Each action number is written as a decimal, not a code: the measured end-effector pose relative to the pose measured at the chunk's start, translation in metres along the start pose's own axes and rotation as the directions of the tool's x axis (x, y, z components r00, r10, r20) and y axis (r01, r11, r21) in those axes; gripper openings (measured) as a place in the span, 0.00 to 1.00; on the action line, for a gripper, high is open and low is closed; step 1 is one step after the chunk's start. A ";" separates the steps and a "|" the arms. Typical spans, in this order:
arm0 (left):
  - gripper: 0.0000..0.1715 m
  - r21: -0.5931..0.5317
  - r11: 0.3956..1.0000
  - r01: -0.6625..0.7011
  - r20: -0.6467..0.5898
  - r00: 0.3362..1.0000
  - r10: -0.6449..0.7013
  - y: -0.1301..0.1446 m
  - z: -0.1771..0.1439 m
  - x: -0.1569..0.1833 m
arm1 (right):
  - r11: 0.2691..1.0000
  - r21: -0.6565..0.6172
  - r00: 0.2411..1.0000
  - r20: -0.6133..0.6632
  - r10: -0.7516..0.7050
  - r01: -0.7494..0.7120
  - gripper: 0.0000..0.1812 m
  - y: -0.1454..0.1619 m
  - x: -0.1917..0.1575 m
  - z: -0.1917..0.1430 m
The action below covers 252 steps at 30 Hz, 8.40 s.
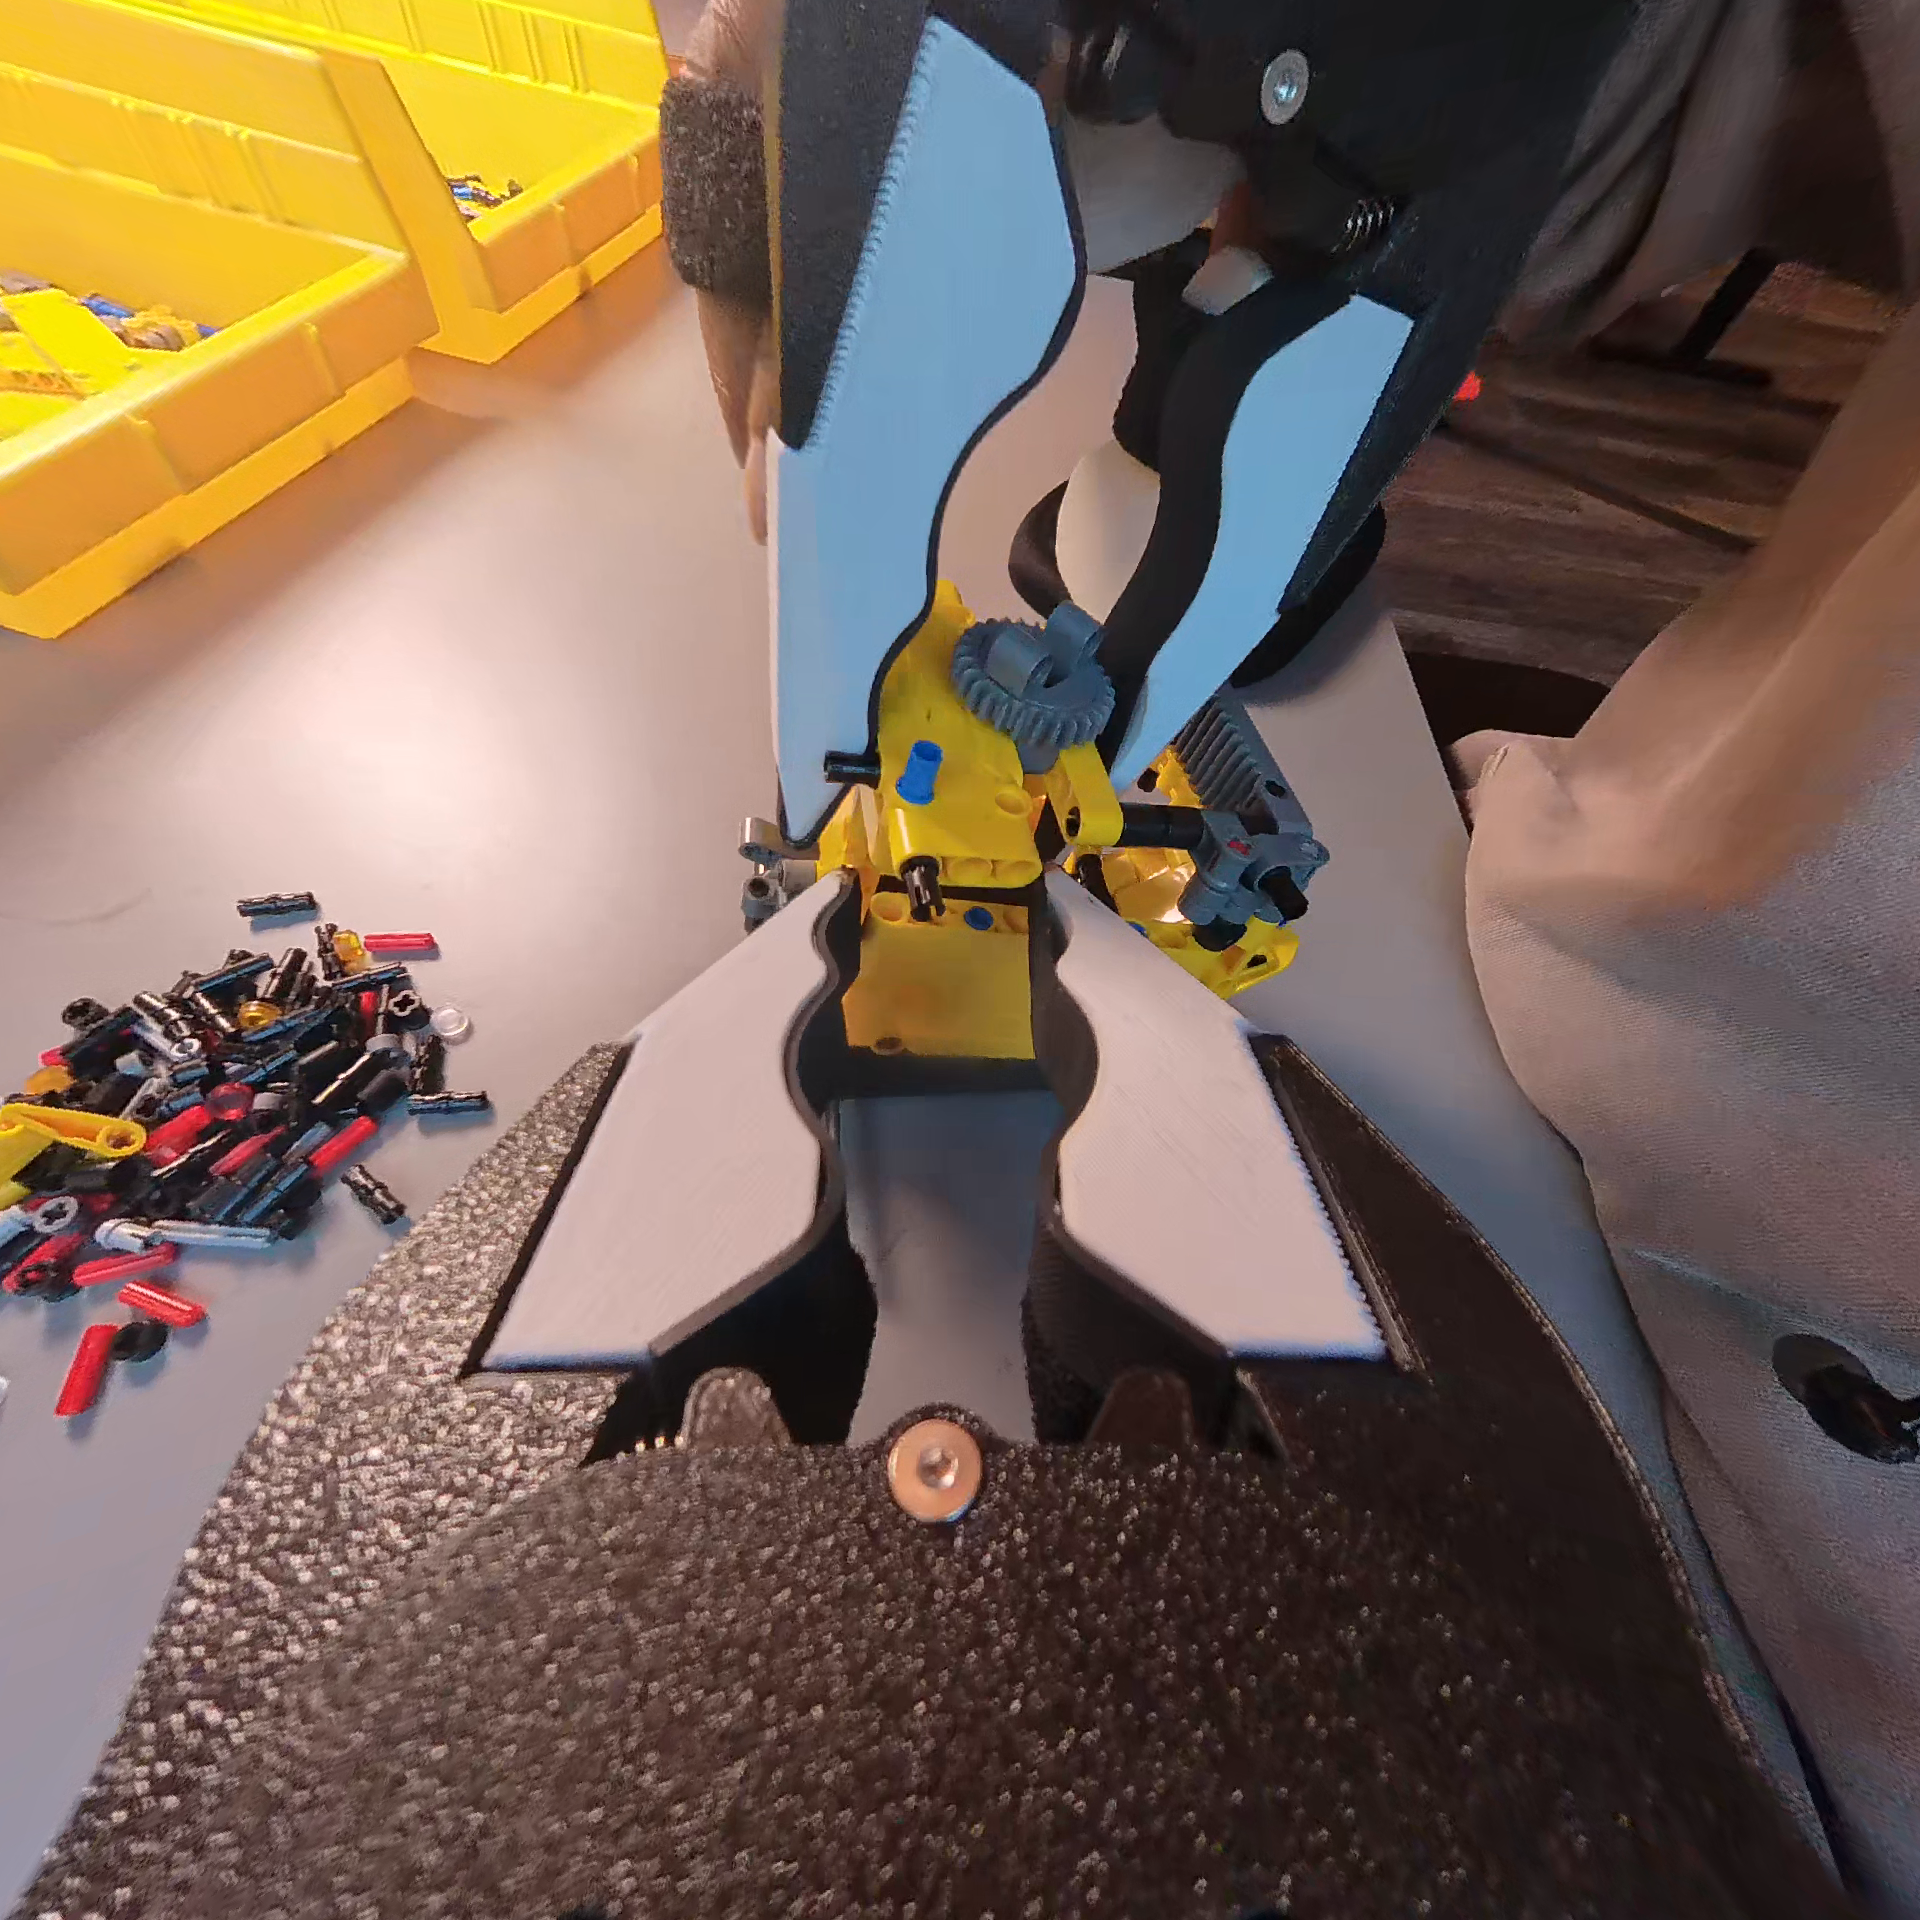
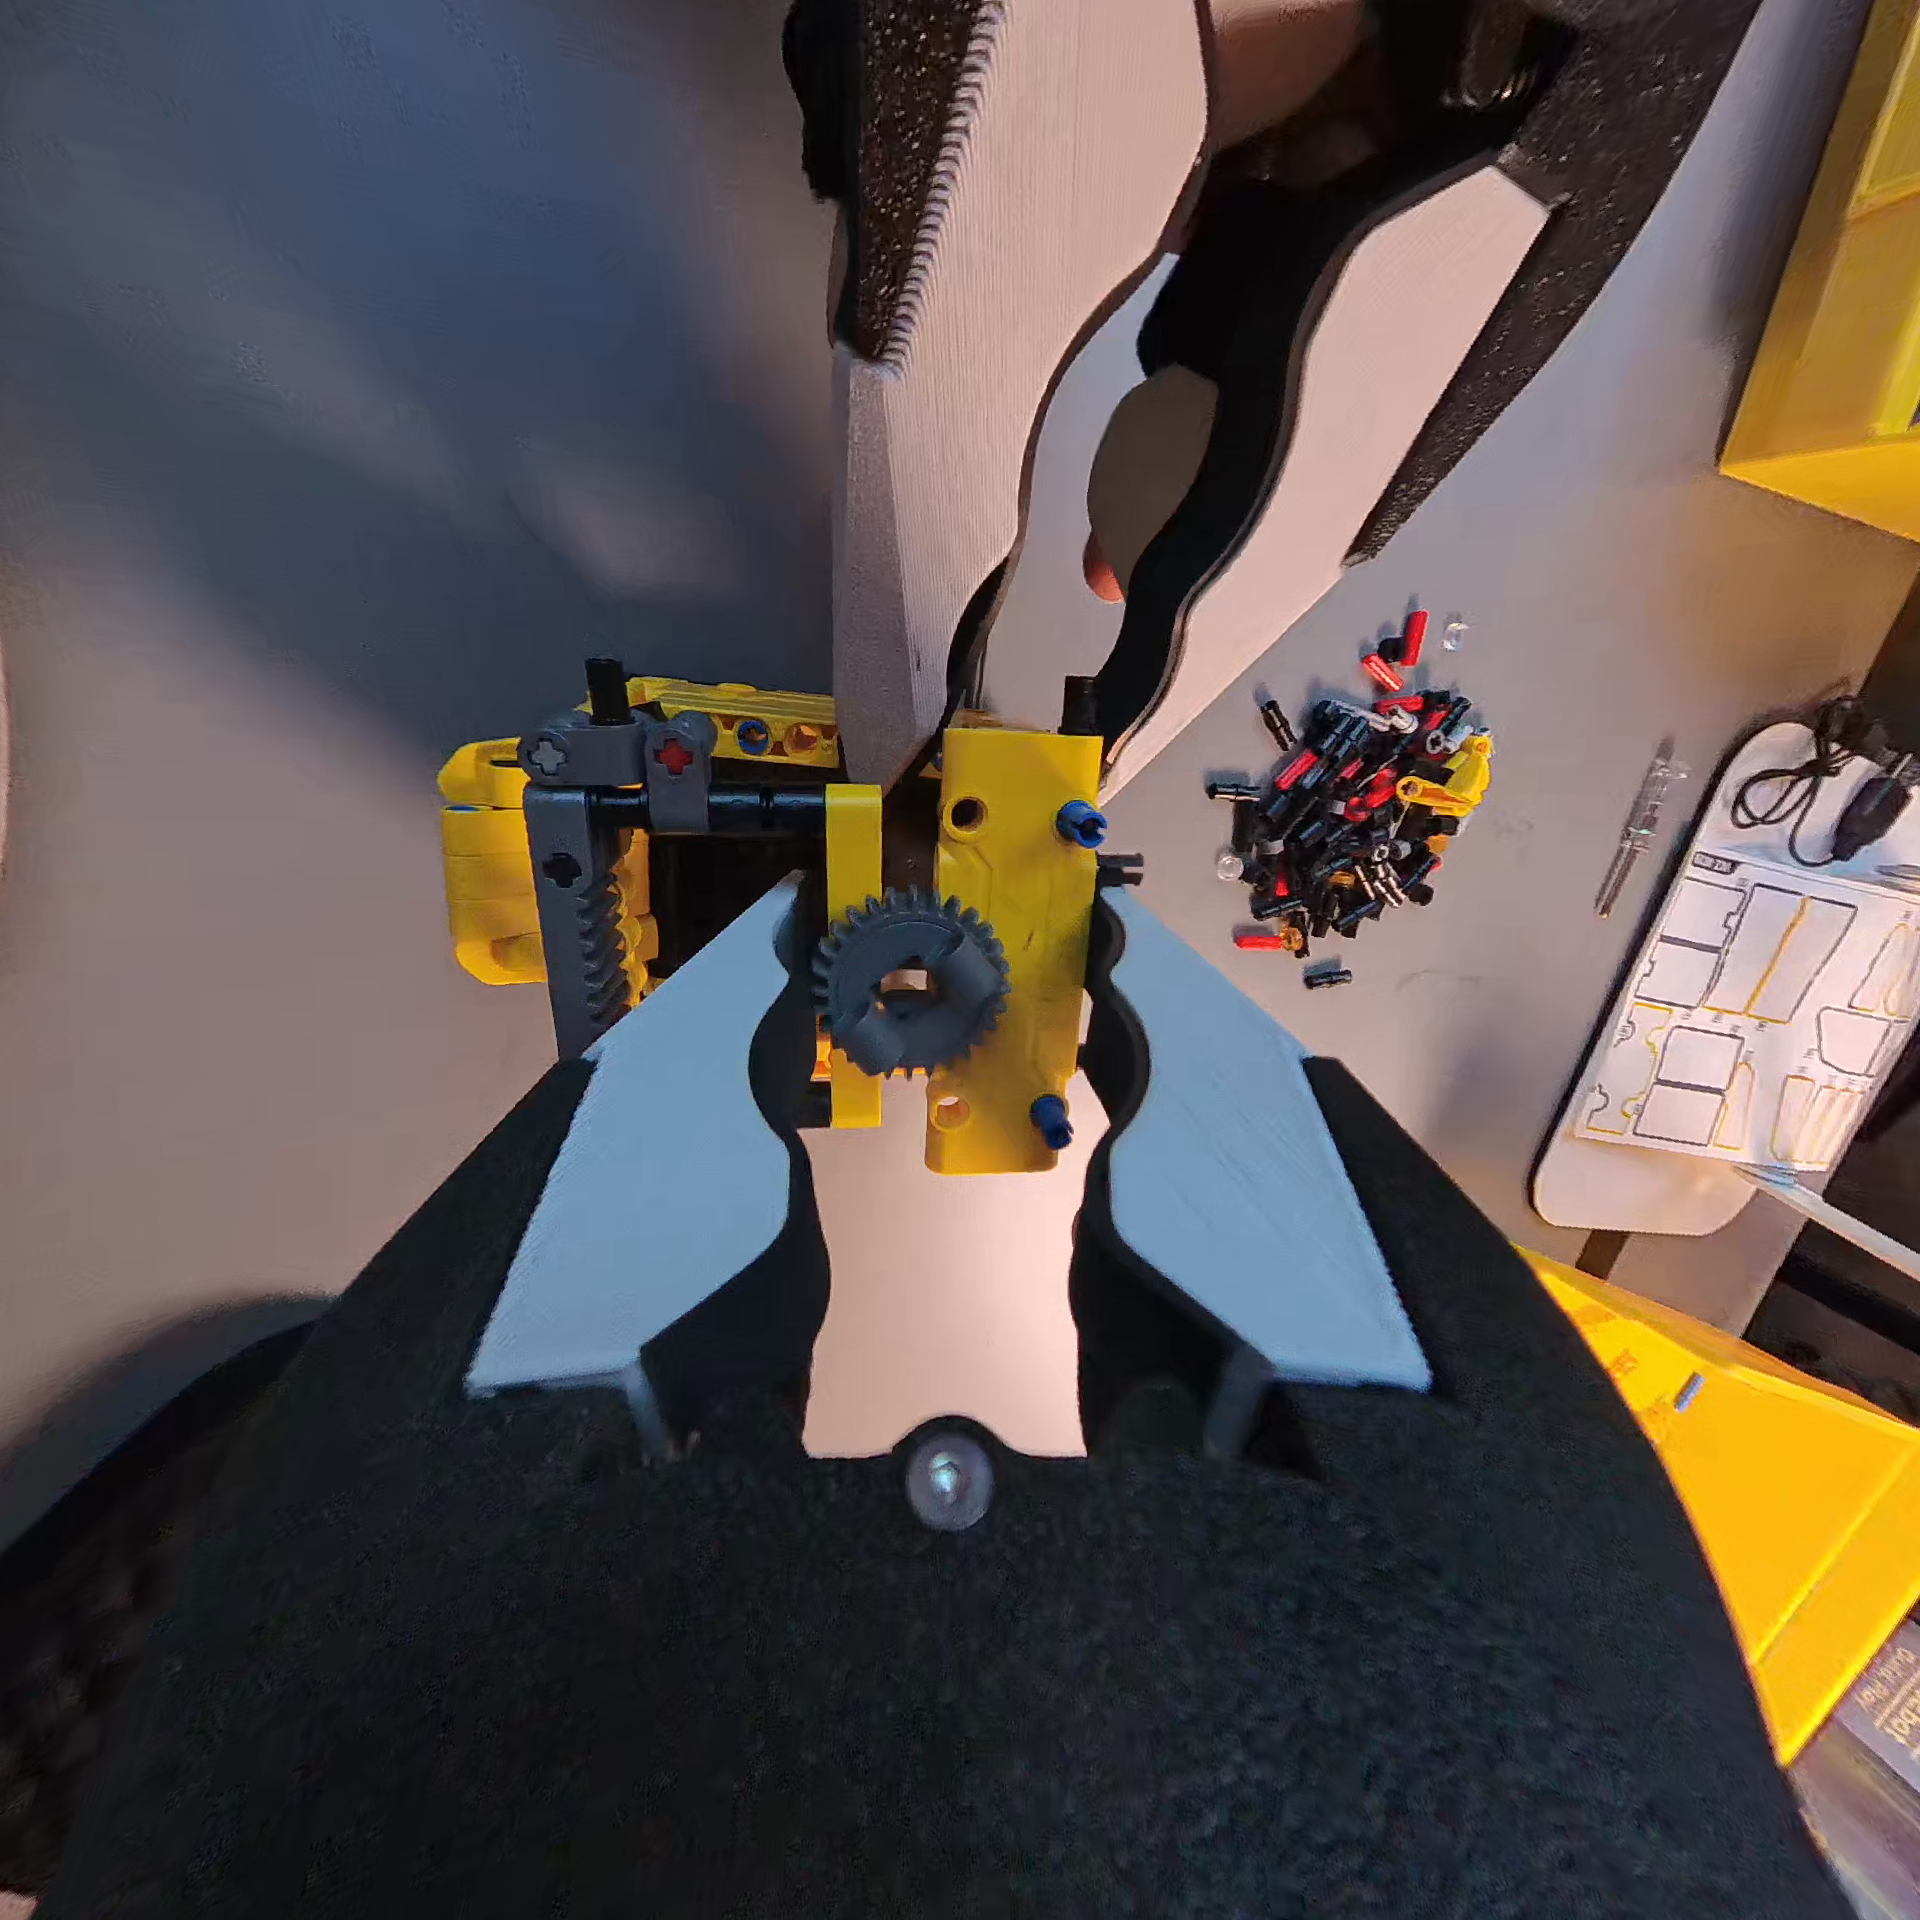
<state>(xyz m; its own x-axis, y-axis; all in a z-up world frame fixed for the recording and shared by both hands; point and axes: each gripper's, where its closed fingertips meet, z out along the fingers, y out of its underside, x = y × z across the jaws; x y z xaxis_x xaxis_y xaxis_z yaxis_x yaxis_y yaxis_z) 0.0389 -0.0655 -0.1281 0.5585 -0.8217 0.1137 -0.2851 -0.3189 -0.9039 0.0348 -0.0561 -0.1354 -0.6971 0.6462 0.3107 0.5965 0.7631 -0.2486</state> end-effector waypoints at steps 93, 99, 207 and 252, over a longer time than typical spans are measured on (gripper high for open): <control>0.10 0.102 0.971 -0.216 0.091 0.974 0.207 -0.011 0.012 0.005 | 0.933 0.273 0.972 -0.081 -0.222 0.236 0.23 -0.023 -0.012 -0.026; 0.10 0.140 0.972 -0.186 0.074 0.981 0.178 -0.015 0.012 0.006 | 0.938 0.259 0.972 -0.101 -0.211 0.230 0.23 -0.024 -0.010 -0.032; 0.14 0.172 0.979 -0.109 0.015 0.994 0.108 -0.007 -0.004 0.015 | 0.817 0.471 0.940 0.234 0.248 -0.333 0.52 -0.010 0.008 -0.076; 0.04 -0.061 0.915 -0.398 -0.019 0.917 0.398 0.016 -0.003 0.043 | 0.883 0.447 0.983 -0.043 0.179 -0.141 0.20 0.005 -0.069 -0.019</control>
<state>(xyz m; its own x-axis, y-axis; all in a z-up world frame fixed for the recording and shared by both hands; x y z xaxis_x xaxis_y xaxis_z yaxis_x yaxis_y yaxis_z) 0.0564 -0.1078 -0.1368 0.3837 -0.8897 -0.2475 -0.5311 0.0067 -0.8473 0.0929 -0.0969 -0.1408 -0.5615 0.7709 0.3008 0.4474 0.5886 -0.6734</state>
